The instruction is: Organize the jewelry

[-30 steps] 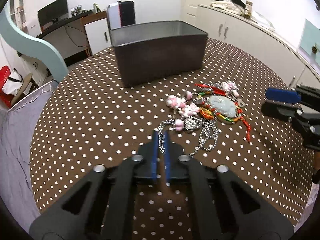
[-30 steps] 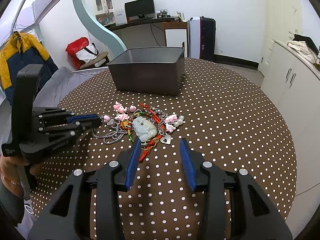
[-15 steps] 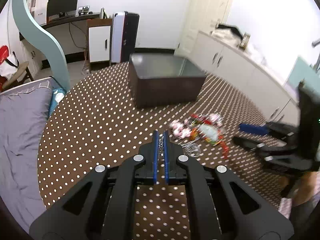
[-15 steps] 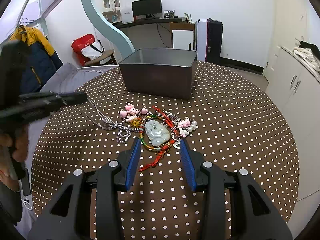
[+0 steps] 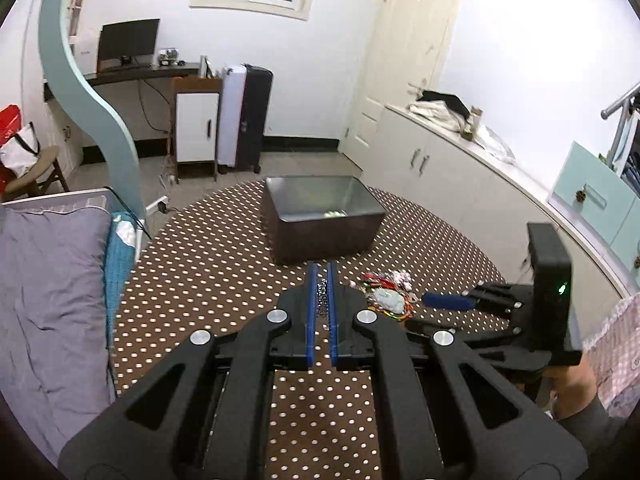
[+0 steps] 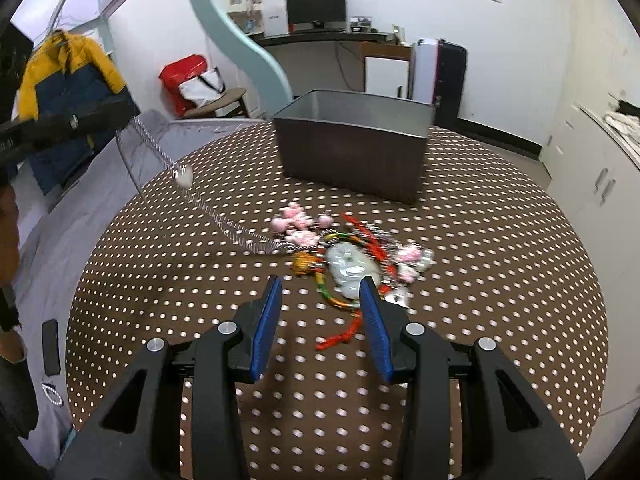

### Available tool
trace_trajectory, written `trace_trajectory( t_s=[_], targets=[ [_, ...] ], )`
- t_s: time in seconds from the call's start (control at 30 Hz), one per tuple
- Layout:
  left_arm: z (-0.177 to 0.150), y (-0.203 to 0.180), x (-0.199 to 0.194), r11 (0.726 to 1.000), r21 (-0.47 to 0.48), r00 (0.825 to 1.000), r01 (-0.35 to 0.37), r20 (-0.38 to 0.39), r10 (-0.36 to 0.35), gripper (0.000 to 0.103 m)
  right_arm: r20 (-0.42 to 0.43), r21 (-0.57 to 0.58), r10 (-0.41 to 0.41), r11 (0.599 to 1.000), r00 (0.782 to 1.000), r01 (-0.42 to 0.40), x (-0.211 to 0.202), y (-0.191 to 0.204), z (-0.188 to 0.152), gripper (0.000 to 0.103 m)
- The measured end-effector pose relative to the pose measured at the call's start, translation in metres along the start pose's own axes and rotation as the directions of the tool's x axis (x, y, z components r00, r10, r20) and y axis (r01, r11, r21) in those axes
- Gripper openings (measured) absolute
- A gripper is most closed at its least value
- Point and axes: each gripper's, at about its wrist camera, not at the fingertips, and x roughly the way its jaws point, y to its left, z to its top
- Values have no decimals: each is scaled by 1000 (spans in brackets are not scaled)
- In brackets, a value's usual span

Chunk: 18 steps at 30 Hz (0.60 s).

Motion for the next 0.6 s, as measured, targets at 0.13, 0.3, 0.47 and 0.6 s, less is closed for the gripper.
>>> trace_trajectory(
  t_s=[0.13, 0.3, 0.47, 0.6],
  targets=[
    [2, 9, -17, 1000, -12, 999, -26, 29, 26, 5, -13, -39, 29, 999, 999, -30, 12, 16, 6, 38],
    [4, 15, -29, 999, -16, 998, -31, 46, 32, 5, -7, -91, 43, 995, 999, -43, 22, 32, 13, 38],
    [5, 13, -35, 1000, -5, 998, -16, 57, 16, 5, -2, -223, -30, 974, 1000, 29, 38, 56, 22, 38],
    [7, 11, -40, 1000, 1, 997, -10, 70, 10, 5, 5, -265, -85, 961, 996, 84, 54, 60, 28, 31]
  ],
)
